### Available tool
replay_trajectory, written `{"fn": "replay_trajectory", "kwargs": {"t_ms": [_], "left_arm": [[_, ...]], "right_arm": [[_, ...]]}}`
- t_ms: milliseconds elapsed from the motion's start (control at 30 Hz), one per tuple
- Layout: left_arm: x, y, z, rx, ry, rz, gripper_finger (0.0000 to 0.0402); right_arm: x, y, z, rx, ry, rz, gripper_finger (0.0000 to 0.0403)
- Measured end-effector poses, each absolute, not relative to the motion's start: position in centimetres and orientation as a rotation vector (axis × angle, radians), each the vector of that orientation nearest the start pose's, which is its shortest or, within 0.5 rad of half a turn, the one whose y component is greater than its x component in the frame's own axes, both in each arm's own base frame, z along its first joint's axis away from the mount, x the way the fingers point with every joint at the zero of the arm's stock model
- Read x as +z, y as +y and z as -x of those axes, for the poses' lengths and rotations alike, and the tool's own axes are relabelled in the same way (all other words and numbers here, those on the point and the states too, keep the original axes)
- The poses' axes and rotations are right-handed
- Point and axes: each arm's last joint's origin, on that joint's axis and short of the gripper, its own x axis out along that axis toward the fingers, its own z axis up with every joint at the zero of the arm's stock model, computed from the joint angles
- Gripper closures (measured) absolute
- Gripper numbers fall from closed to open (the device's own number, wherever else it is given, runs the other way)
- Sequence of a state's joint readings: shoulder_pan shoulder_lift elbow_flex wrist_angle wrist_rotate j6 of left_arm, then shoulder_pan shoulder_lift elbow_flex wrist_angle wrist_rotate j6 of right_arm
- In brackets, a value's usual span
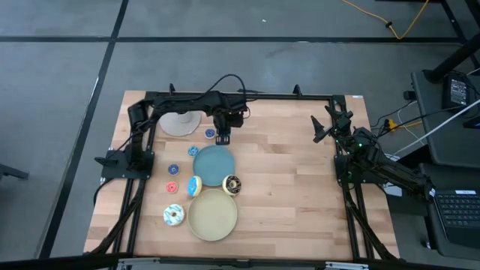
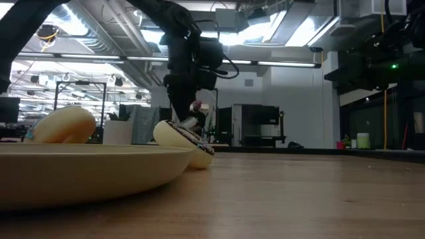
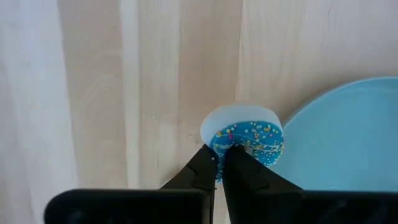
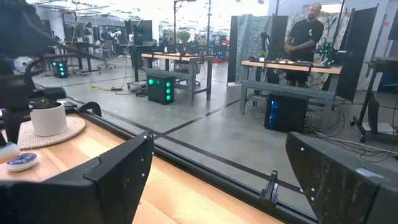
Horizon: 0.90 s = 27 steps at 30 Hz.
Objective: Pick & Place donuts
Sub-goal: Put the right small light blue donut on the gray plate
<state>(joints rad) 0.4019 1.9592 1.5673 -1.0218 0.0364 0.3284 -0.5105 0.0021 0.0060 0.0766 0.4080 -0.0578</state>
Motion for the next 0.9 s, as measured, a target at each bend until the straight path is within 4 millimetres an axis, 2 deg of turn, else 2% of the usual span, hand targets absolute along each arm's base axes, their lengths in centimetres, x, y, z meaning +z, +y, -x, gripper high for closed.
{"fn": "replay_trajectory", "kwargs": {"t_ms": [333, 567, 900], "left_arm": [[24.5, 14.8, -34.4, 0.143, 1.331, 0.047, 0.0389], [29.0, 13.8, -32.2, 0.162, 1.221, -0.005, 0.0389], [34.7, 11.2, -27.8, 0.175, 1.118, -0.037, 0.0389]], "right_arm": [[17.3, -5.6, -7.7, -0.920, -0.057, 0.058, 0.0038], [17.3, -5.6, -7.7, -0.920, -0.057, 0.058, 0.0038], [17.3, -5.6, -7.7, -0.920, -0.057, 0.058, 0.0038]]}}
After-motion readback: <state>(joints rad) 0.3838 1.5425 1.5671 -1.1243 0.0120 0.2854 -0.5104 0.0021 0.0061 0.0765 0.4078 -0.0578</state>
